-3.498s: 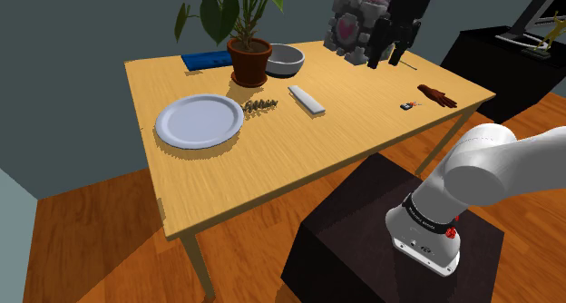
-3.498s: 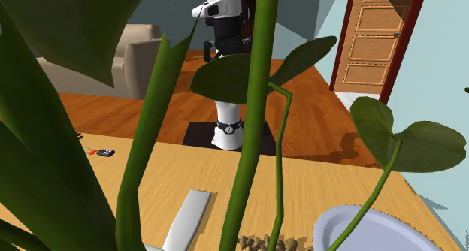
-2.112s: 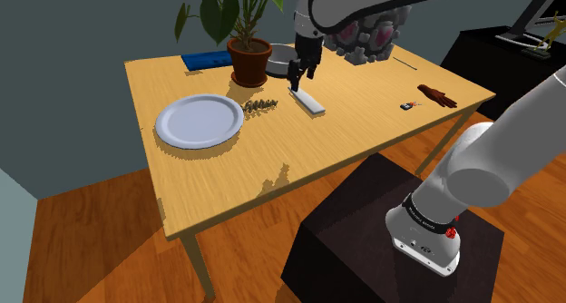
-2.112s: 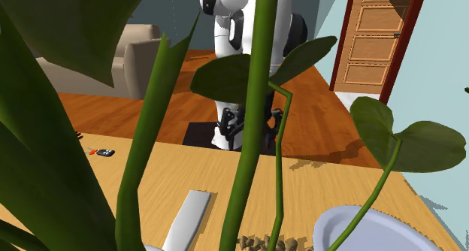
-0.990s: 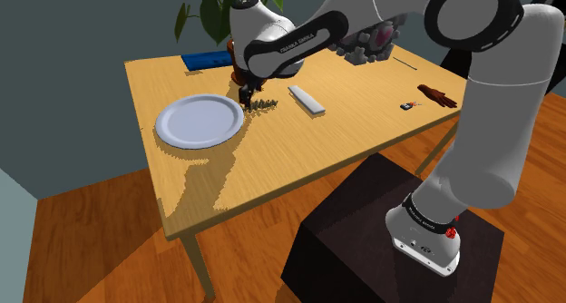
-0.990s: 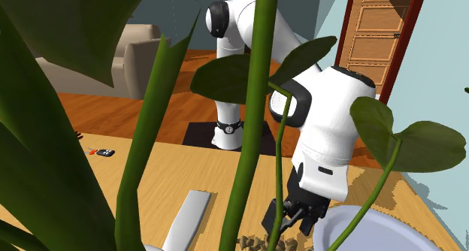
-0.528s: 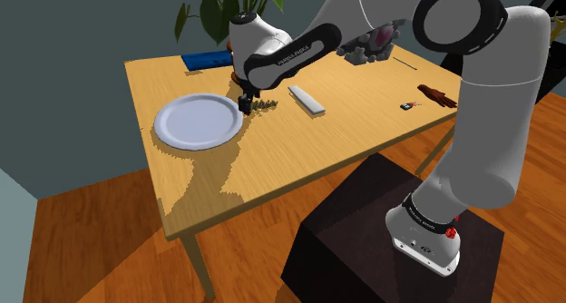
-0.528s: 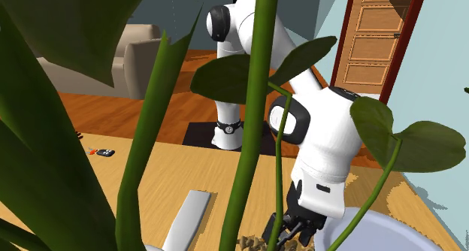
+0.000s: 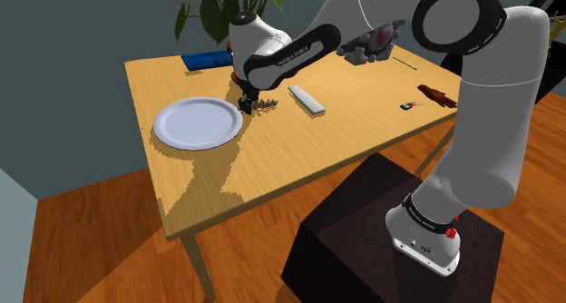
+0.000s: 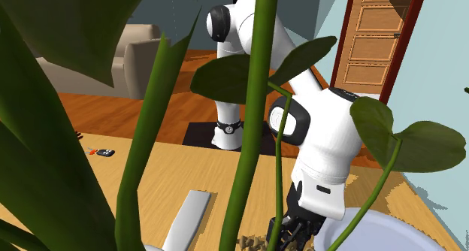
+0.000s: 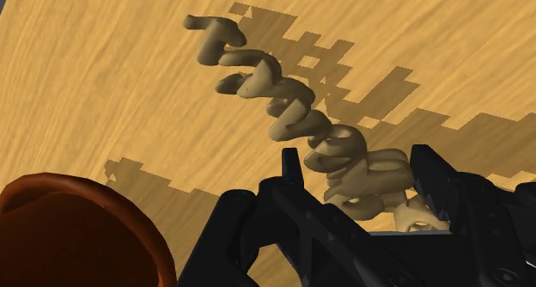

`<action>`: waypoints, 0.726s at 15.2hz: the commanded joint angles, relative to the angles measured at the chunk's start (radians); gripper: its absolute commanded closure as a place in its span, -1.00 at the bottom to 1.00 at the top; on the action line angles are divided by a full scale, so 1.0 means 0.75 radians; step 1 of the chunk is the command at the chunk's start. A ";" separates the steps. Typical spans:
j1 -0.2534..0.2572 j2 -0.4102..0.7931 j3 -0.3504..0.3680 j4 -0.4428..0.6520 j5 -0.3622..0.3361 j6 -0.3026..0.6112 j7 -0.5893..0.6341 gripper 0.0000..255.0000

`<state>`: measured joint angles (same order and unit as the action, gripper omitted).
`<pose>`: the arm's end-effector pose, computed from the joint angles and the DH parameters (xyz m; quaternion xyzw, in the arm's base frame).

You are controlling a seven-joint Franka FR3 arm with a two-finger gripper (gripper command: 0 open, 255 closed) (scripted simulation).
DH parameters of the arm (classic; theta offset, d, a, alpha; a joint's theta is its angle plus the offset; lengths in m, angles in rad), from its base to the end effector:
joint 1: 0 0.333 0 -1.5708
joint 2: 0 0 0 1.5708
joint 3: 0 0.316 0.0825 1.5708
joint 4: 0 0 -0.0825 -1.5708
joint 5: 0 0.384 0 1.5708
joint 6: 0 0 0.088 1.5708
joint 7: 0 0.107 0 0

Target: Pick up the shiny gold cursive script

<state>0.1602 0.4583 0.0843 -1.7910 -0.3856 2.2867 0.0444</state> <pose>0.6411 0.1464 0.3014 0.9676 0.2160 0.0391 0.1244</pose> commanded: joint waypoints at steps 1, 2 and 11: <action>0.000 0.002 0.000 -0.001 0.000 0.000 0.000 1.00; 0.000 -0.002 0.000 -0.004 0.000 0.000 0.000 1.00; -0.006 -0.085 0.016 0.039 0.037 -0.121 -0.048 1.00</action>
<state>0.1560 0.4009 0.0947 -1.7682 -0.3614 2.2087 0.0135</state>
